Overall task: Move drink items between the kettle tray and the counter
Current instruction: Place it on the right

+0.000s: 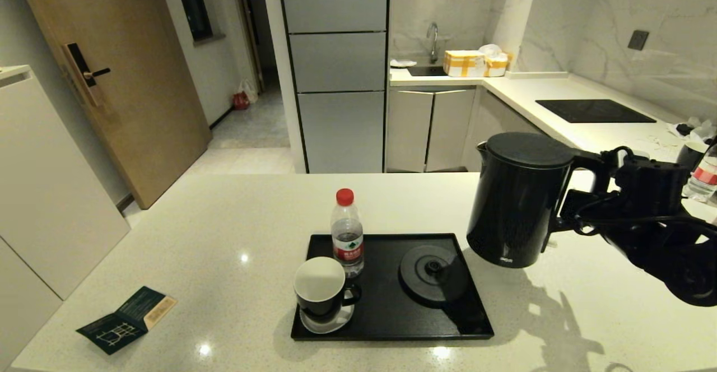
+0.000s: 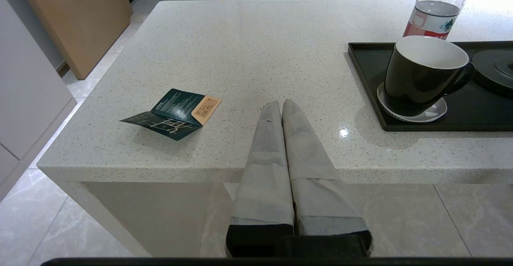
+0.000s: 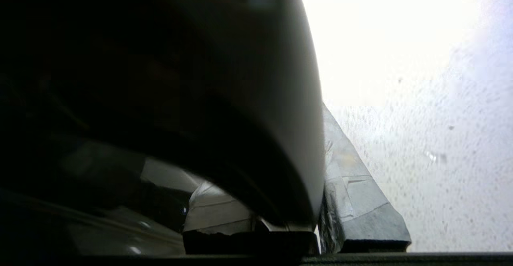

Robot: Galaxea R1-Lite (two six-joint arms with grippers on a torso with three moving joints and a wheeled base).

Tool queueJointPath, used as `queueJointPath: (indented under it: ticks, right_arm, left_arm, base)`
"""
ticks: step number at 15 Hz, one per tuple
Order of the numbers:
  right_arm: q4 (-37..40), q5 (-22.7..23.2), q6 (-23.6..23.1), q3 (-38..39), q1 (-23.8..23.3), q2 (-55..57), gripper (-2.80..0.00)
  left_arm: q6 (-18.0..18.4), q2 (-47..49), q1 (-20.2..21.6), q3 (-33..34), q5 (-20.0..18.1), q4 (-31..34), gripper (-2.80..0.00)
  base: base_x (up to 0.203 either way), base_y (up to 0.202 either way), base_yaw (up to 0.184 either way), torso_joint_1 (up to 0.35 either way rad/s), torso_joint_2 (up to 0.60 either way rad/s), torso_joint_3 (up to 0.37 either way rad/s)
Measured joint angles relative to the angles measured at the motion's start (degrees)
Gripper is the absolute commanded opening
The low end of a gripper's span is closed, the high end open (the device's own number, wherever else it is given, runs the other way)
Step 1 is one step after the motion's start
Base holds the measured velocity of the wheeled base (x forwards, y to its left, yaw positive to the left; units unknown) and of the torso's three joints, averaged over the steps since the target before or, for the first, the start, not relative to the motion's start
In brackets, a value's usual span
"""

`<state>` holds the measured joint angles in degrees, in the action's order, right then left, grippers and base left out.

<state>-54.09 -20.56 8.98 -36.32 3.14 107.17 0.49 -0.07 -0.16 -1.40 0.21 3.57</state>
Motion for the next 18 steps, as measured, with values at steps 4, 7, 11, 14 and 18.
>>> queueJointPath:
  ticks: [4,7,11,14,18]
  right_arm:
    - [-3.5,11.5,-2.7,3.0,-11.4,0.8,-2.80]
    - [-6.7,13.3,-6.4,6.0,-14.6,2.6,-2.80]
    - [-12.1,13.4,-6.9,8.7,-15.1,5.8,-2.80]
    - [-17.9,13.4,-7.3,10.4,-14.9,9.3,-2.80]
    - [-19.5,13.2,-7.3,11.1,-14.8,11.6,-2.80]
  left_arm:
    - [0.0,0.0,0.0,0.0,0.0,0.0,-2.80]
    - [0.0,0.0,0.0,0.0,0.0,0.0,-2.80]
    - [0.0,0.0,0.0,0.0,0.0,0.0,-2.80]
    - [0.0,0.0,0.0,0.0,0.0,0.0,-2.80]
    - [0.0,0.0,-0.1,0.0,0.1,0.0,-2.80]
  base:
    - [0.000,0.000,0.000,0.000,0.00,0.000]
    - [0.000,0.000,0.000,0.000,0.00,0.000]
    - [0.000,0.000,0.000,0.000,0.00,0.000]
    - [0.000,0.000,0.000,0.000,0.00,0.000]
    - [0.000,0.000,0.000,0.000,0.00,0.000]
